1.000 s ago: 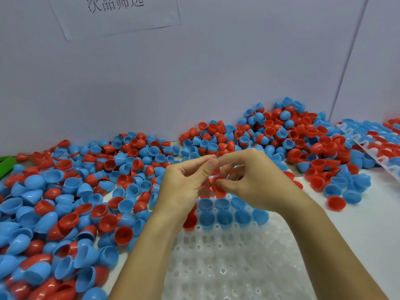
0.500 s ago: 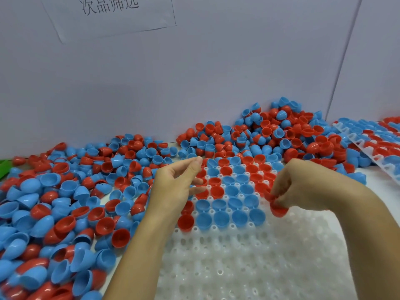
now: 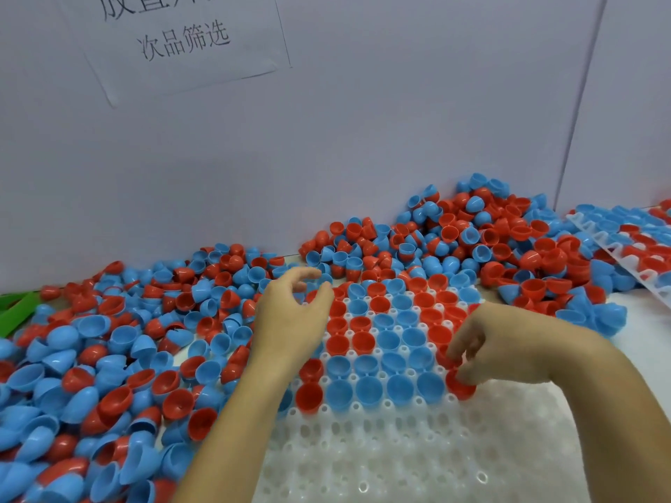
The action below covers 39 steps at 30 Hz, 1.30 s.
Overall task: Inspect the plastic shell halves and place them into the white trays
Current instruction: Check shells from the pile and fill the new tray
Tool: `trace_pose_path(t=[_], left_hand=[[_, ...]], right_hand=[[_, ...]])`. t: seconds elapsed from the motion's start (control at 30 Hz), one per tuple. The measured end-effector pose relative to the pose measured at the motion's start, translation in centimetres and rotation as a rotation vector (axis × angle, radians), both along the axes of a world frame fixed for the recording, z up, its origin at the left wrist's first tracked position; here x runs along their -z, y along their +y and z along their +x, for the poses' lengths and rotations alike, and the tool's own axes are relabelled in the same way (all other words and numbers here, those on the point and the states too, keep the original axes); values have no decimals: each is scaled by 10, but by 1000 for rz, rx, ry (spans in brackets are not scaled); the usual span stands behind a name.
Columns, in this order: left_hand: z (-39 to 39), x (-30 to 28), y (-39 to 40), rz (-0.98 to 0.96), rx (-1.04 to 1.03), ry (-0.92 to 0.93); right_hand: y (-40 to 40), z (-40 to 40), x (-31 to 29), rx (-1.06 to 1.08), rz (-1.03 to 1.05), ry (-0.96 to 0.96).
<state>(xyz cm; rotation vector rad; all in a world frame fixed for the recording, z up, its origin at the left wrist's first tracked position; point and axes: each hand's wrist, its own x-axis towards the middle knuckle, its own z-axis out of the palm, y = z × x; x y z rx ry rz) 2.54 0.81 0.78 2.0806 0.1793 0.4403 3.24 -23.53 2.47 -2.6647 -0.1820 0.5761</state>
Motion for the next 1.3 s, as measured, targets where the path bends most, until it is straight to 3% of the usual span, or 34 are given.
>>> trace_pose_path(t=[0.13, 0.27, 0.4, 0.57, 0.97, 1.17, 1.3], left_hand=[[50, -16, -3, 263, 9, 72], [125, -15, -17, 426, 42, 292], [182, 2, -43, 529, 50, 492], [213, 20, -64, 616, -61, 548], [233, 21, -50, 617, -161, 510], [221, 10, 9, 400, -119, 274], [215, -2, 45, 335, -71, 314]], right_hand=[[-11, 6, 3, 38, 244, -215], [-4, 10, 9, 96, 474, -420], [4, 14, 13, 110, 579, -514], [9, 15, 15, 115, 643, -538], [12, 16, 17, 133, 629, -512], [12, 16, 15, 145, 642, -513], [13, 15, 15, 140, 647, -511]])
